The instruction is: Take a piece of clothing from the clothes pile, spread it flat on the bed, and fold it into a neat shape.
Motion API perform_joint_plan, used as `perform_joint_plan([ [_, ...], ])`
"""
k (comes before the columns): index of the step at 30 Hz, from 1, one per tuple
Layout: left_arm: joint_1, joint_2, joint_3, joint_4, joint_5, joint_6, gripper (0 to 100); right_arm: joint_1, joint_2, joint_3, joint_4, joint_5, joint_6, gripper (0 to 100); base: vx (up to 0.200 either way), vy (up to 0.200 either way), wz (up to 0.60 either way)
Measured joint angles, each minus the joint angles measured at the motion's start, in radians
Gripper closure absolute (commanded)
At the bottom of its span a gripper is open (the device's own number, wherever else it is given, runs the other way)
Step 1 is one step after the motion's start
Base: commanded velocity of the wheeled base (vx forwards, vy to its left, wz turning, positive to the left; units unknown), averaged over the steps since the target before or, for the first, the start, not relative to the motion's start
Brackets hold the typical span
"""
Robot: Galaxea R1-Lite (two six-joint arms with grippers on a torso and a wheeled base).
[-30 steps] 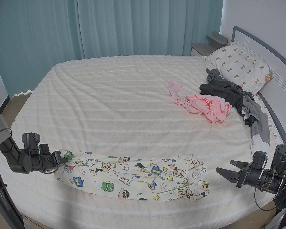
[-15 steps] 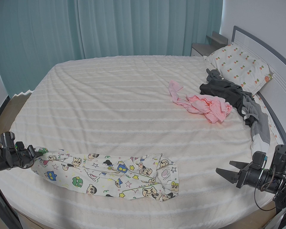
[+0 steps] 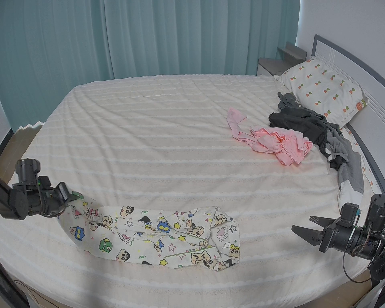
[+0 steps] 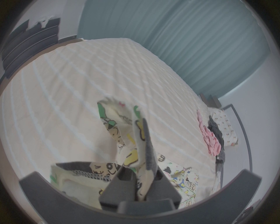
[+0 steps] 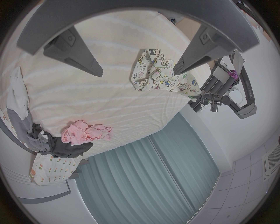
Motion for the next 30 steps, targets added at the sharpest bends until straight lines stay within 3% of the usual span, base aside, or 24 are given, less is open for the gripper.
perform_joint_plan([
  [6,-0.288,-0.046,-0.011,0.012,0.203,-0.045,100,-0.001,-0.002,0.000,0.000,0.000,0.000,0,0.000,0.000,0.00],
  [17,-0.773,0.042,-0.151,0.017,0.452,-0.183,100,-0.001,-0.004,0.000,0.001,0.001,-0.001,0,0.000,0.000,0.00],
  [24,-0.909,0.163,-0.274,0.001,0.513,-0.288,100,0.000,-0.004,0.000,0.001,0.001,-0.002,0,0.000,0.000,0.00],
  [30,-0.957,0.221,-0.330,-0.055,0.515,-0.321,100,0.000,-0.005,0.000,0.001,0.000,-0.002,0,0.000,0.000,0.00],
])
